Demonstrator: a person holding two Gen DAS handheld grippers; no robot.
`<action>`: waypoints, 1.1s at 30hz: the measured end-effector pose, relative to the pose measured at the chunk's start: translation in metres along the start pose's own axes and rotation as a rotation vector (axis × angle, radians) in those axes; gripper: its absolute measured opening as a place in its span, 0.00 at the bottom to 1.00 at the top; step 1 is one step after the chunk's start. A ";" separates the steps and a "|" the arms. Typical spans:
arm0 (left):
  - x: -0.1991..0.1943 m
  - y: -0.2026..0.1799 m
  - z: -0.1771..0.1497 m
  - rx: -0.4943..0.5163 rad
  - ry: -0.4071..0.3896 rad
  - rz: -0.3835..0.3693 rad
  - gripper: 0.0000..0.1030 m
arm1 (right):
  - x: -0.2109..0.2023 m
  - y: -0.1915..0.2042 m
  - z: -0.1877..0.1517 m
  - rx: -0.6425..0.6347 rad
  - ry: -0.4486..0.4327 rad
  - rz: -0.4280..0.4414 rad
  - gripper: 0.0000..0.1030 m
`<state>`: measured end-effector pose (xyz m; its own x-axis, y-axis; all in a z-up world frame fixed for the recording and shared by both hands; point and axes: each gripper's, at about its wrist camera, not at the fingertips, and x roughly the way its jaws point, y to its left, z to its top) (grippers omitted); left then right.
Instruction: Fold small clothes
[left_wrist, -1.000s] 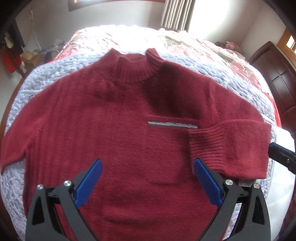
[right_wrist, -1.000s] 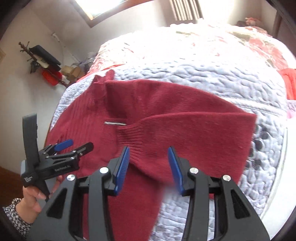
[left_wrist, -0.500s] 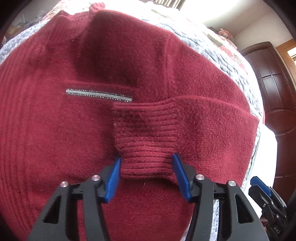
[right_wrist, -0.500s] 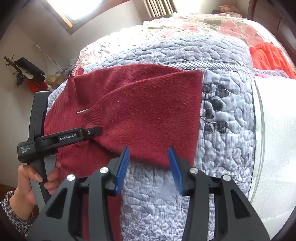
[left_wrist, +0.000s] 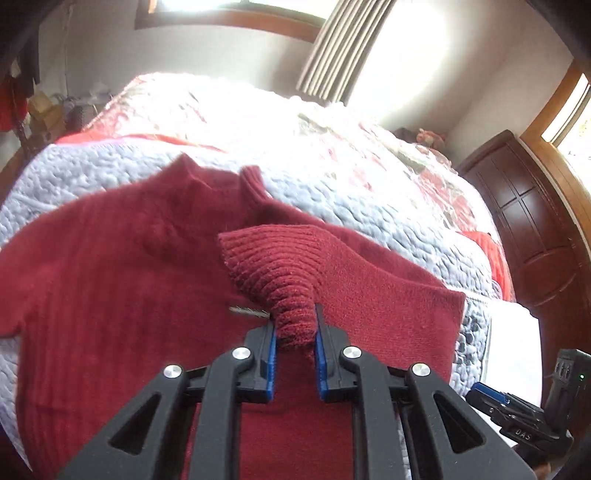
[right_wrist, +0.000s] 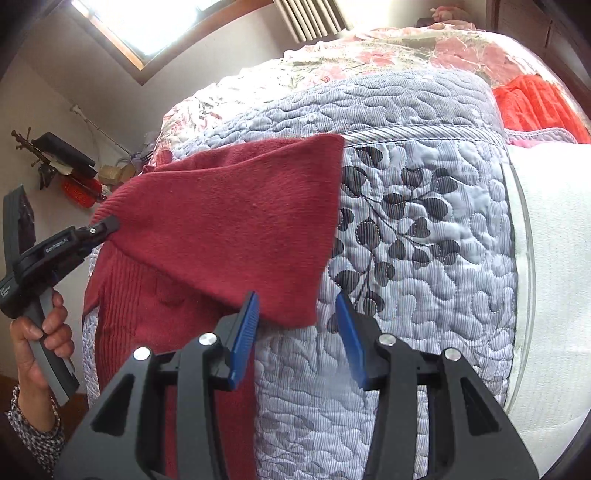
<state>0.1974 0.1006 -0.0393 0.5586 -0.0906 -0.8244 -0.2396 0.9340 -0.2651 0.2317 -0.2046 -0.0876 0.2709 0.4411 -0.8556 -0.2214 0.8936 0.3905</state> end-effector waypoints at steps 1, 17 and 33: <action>-0.007 0.011 0.004 0.000 -0.014 0.019 0.16 | 0.004 0.004 0.002 -0.003 0.004 0.000 0.42; -0.020 0.149 -0.006 -0.126 -0.009 0.207 0.16 | 0.081 0.062 0.025 -0.031 0.125 0.079 0.50; -0.021 0.230 -0.028 -0.195 0.019 0.347 0.42 | 0.098 0.069 0.020 -0.050 0.164 -0.060 0.31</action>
<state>0.1078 0.3078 -0.0972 0.4039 0.2111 -0.8901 -0.5587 0.8274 -0.0573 0.2615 -0.0984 -0.1374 0.1292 0.3639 -0.9224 -0.2565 0.9108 0.3233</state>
